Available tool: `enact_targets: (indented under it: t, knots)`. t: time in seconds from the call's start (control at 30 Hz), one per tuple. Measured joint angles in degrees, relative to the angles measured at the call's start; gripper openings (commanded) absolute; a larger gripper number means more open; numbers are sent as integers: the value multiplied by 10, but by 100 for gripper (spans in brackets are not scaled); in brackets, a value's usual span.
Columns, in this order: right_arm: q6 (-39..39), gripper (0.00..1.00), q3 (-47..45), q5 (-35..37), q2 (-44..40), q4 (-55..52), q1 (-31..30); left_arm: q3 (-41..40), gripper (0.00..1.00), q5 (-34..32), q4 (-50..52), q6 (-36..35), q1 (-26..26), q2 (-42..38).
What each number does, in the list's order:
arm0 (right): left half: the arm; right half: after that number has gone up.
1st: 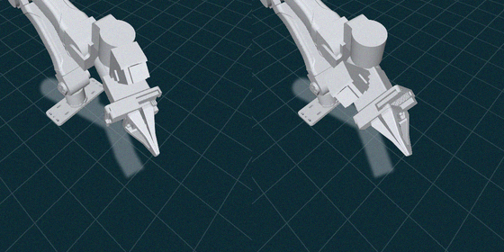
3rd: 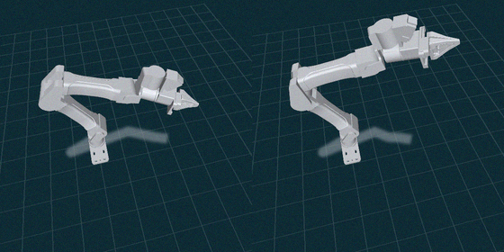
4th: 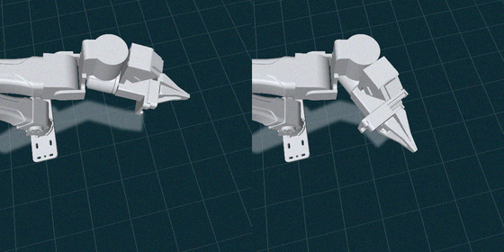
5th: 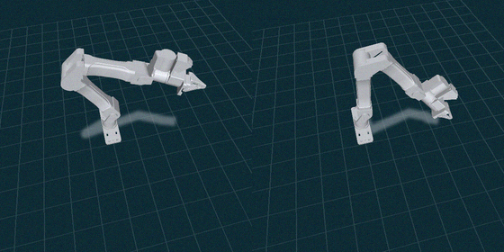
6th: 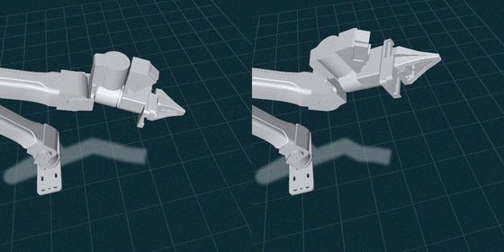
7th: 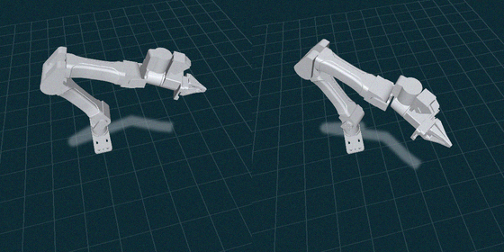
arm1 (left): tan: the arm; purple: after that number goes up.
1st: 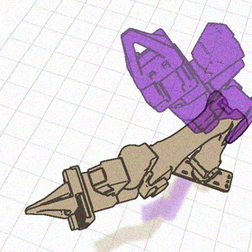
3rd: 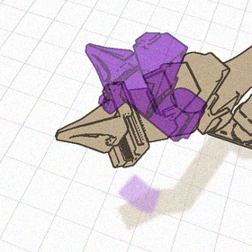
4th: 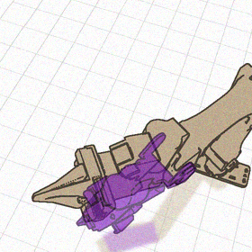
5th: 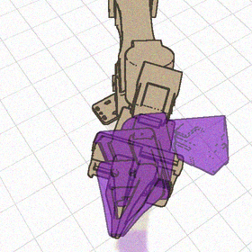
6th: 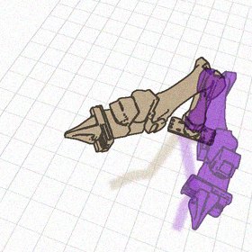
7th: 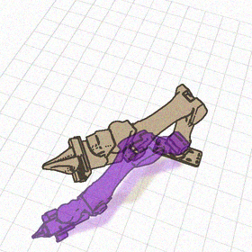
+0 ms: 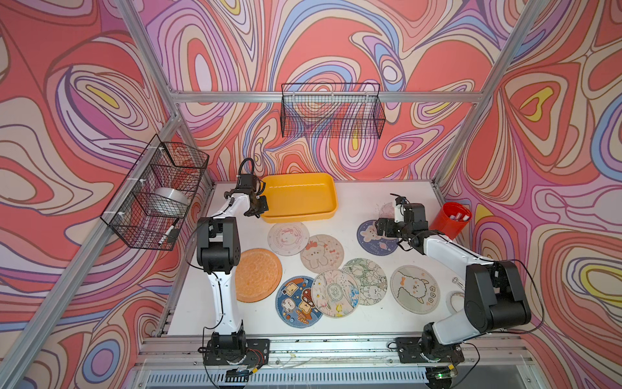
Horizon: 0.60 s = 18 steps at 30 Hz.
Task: Put the coasters into the storage box
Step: Move the storage box to the center of the board.
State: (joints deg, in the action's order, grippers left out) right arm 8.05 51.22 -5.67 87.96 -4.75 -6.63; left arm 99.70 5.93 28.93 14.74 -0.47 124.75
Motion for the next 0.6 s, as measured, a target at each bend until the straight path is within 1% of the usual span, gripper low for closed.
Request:
enact_targets:
  t: [0.13,0.4,0.6]
  knots:
    - [0,98,1,1,0,-1,-2,35,0,0,24,0,-21,19]
    - [0,98,6,1,0,-10,-2,166,0,14,101,1,-80,94]
    - [0,98,7,1,0,-17,-2,207,0,18,139,9,-111,116]
